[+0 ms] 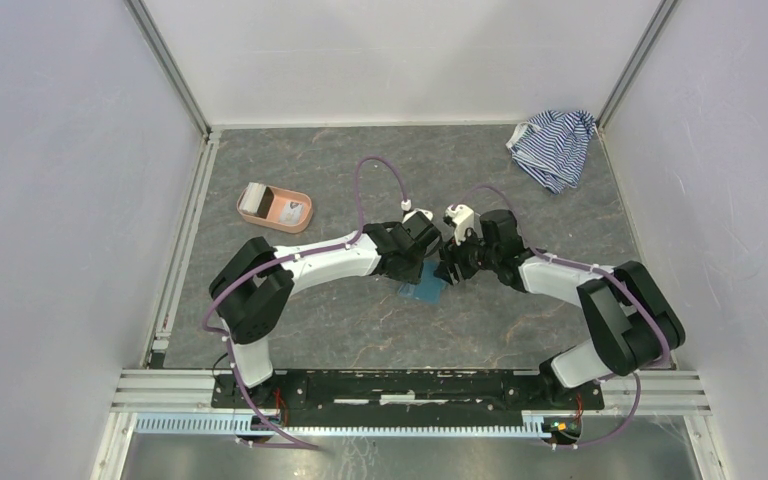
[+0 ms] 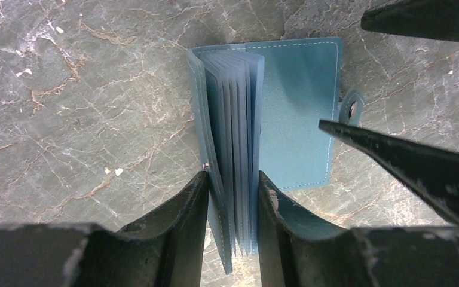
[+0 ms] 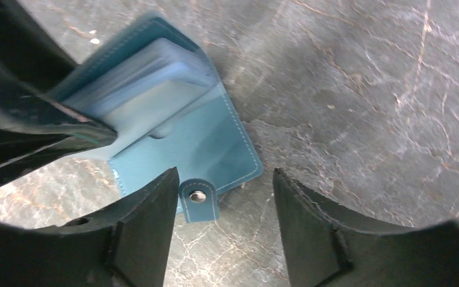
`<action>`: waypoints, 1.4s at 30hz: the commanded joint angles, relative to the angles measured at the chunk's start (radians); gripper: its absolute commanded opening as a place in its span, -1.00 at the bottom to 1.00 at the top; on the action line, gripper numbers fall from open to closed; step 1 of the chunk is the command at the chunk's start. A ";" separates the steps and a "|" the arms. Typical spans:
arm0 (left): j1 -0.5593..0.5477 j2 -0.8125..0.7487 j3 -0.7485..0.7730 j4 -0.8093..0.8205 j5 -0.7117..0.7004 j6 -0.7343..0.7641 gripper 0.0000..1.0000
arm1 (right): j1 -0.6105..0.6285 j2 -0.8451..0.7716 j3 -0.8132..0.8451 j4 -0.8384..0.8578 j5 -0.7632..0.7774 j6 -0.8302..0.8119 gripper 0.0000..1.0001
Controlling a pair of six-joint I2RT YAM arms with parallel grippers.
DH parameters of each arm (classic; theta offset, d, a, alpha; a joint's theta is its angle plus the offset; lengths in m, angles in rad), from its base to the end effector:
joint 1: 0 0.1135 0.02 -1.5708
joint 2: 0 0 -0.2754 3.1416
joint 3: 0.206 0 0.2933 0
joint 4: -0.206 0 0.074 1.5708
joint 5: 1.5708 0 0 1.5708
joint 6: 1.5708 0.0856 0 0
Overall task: Put the credit cards into the card holder
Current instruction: Close the card holder at the center of the board.
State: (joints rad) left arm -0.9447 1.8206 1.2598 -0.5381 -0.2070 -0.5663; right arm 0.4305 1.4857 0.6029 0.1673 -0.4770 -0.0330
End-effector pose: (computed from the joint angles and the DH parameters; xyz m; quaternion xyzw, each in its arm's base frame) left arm 0.2691 -0.3420 0.1379 0.1582 0.9544 -0.0863 0.2381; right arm 0.2912 0.1770 0.1058 -0.2984 0.8380 0.2903 0.3526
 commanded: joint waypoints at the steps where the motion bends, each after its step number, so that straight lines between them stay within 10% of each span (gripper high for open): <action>1: -0.006 0.003 0.006 0.047 0.016 -0.047 -0.19 | 0.010 0.031 0.025 0.002 0.111 -0.023 0.21; 42: -0.007 0.022 0.020 0.047 -0.017 -0.070 -0.18 | -0.144 -0.110 -0.112 -0.125 -0.117 0.031 -0.06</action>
State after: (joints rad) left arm -0.9447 1.8359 1.2594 -0.5175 -0.2077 -0.5953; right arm 0.3050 1.3754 0.5049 0.0055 -0.5175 -0.0376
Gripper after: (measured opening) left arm 0.407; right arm 0.466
